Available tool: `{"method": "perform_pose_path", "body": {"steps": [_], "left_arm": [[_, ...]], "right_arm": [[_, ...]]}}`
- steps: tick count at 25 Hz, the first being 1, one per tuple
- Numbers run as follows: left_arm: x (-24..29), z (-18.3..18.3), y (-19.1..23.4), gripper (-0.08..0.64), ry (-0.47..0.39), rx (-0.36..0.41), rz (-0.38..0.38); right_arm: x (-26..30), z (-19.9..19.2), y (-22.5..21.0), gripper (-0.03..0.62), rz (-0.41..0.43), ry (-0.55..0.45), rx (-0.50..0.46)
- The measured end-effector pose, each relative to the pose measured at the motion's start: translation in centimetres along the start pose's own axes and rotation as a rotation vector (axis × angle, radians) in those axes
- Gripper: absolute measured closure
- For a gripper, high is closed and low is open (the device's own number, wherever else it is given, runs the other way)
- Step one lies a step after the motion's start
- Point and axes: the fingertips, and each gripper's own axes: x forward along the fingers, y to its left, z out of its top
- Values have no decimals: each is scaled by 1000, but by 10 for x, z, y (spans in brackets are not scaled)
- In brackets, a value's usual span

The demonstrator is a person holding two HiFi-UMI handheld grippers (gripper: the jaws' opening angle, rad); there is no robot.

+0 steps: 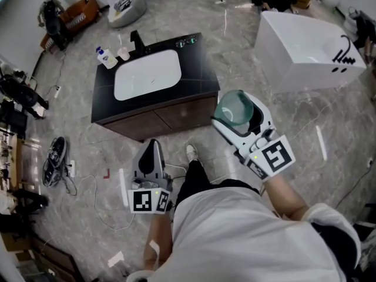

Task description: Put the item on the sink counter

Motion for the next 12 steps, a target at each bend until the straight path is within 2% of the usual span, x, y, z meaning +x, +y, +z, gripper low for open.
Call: {"method": "perform_pose_path", "body": {"steps": [3, 8, 12], "left_arm": [[28, -7, 17, 558, 7, 8, -27], [94, -3, 26, 558, 5, 78, -111], [130, 1, 34, 558, 4, 73, -161]], "right_arm": [[23, -4, -11, 189, -24, 4, -11], [55, -13, -45, 189, -92, 39, -26], [78, -16, -63, 189, -136, 59, -23]]}}
